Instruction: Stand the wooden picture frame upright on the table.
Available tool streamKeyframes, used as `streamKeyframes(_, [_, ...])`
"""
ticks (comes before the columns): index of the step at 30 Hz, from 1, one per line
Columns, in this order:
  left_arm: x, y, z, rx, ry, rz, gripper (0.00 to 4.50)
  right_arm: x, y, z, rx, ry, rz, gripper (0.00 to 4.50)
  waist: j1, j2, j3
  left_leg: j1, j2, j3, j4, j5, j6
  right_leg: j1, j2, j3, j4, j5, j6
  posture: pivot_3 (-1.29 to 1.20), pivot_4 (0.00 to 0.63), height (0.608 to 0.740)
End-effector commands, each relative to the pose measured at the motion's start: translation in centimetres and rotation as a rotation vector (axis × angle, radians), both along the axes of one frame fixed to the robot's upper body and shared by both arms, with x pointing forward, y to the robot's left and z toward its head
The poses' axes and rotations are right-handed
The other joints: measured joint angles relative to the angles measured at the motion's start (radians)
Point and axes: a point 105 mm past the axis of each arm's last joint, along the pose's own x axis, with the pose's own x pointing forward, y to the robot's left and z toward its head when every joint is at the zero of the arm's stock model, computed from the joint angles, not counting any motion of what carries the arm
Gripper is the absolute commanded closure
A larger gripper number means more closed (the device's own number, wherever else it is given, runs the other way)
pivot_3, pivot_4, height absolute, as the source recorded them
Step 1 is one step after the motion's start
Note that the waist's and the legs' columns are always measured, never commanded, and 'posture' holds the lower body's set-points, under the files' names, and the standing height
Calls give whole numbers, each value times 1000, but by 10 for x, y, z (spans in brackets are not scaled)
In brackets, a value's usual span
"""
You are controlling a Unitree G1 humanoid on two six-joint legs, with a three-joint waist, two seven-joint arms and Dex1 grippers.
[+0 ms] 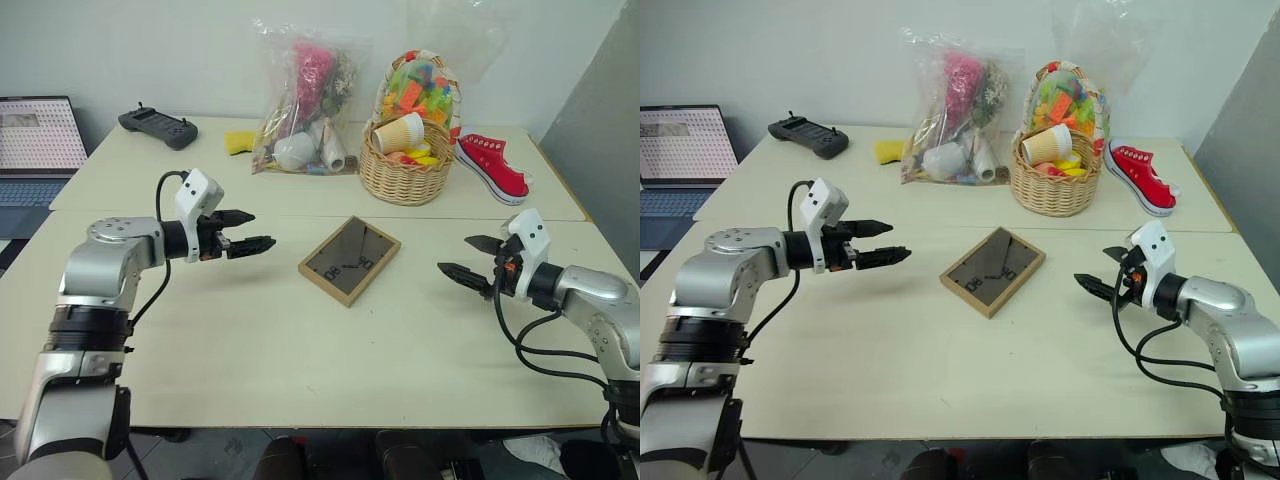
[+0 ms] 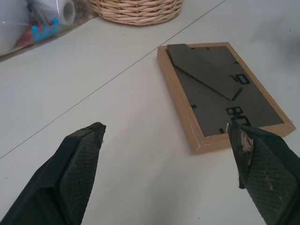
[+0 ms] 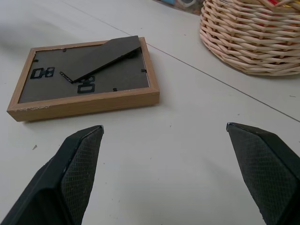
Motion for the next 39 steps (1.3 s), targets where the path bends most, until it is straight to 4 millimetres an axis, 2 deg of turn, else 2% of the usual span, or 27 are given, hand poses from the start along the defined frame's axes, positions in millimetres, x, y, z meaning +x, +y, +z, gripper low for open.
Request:
streamKeyframes(1, [27,-6,-5,30,-69,85,1040,12,17,-4,17,-37,-51,750,0,0,0,0,0,0,0,0,0,0,0,0,0,0,0,0,150,740])
streamKeyframes(4, [43,-24,-19,-11,-76,125,1757,21,29,-24,21,-27,-116,1526,1,0,0,0,0,-1,1,0,0,0,0,-1,1,0,0,0,150,740])
streamKeyframes(5, [44,-33,-22,-27,-73,106,1875,25,29,-26,23,-33,-151,1665,1,0,0,-1,0,-1,1,0,0,0,-1,-1,1,0,0,0,150,740])
streamKeyframes(9, [49,-50,-31,-35,-66,95,2944,39,31,-26,34,-67,-232,2859,1,0,0,-6,0,-2,1,2,-3,-5,-3,0,2,0,0,0,150,740])
streamKeyframes(10, [51,-53,-36,-38,-53,100,2980,43,35,-28,40,-67,-244,2909,0,0,0,-6,0,-2,1,2,-3,-5,-3,0,2,0,0,0,150,740])
streamKeyframes(11, [53,-56,-40,-40,-44,104,3398,46,42,-31,54,-63,-242,3338,0,0,0,-6,0,-2,1,2,-3,-6,-4,-1,3,0,0,0,150,740])
streamKeyframes(12, [54,-58,-43,-44,-38,104,3437,48,49,-33,62,-60,-237,3371,-1,0,-1,-5,0,-3,1,2,-2,-6,-3,-2,3,0,0,0,150,740])
streamKeyframes(16, [56,-70,-47,-61,-19,84,4297,55,69,-35,88,-57,-211,4398,-1,1,-1,-5,-2,-3,1,2,-1,-6,-2,-3,6,0,0,0,150,740])
streamKeyframes(17, [54,-74,-51,-53,-7,68,4479,55,75,-35,92,-57,-197,4500,-1,1,-1,-5,-2,-3,1,2,-1,-6,-2,-3,6,0,0,0,150,740])
streamKeyframes(22, [40,-91,-67,-23,49,-29,4479,51,100,-36,109,-47,-127,4500,-1,1,-1,-5,-1,-5,1,3,-1,-6,-3,-3,6,0,0,0,150,740])
streamKeyframes(27, [2,-99,-77,-8,103,-187,4479,35,119,-36,145,-16,-45,4500,-10,3,-1,-5,1,-5,0,3,-2,-6,-3,-3,7,0,0,0,150,740])
streamKeyframes(35, [-47,-75,-89,45,169,-185,4479,-14,143,-46,155,123,209,4500,-13,5,-3,-4,1,-7,0,3,-2,-6,-3,-5,8,-1,-2,0,150,740])
streamKeyframes(39, [-65,-66,-89,38,194,-139,4479,-34,137,-63,67,191,295,4500,-19,6,-4,-3,1,-9,-1,3,-1,-5,-4,-6,9,-3,-6,0,150,740])
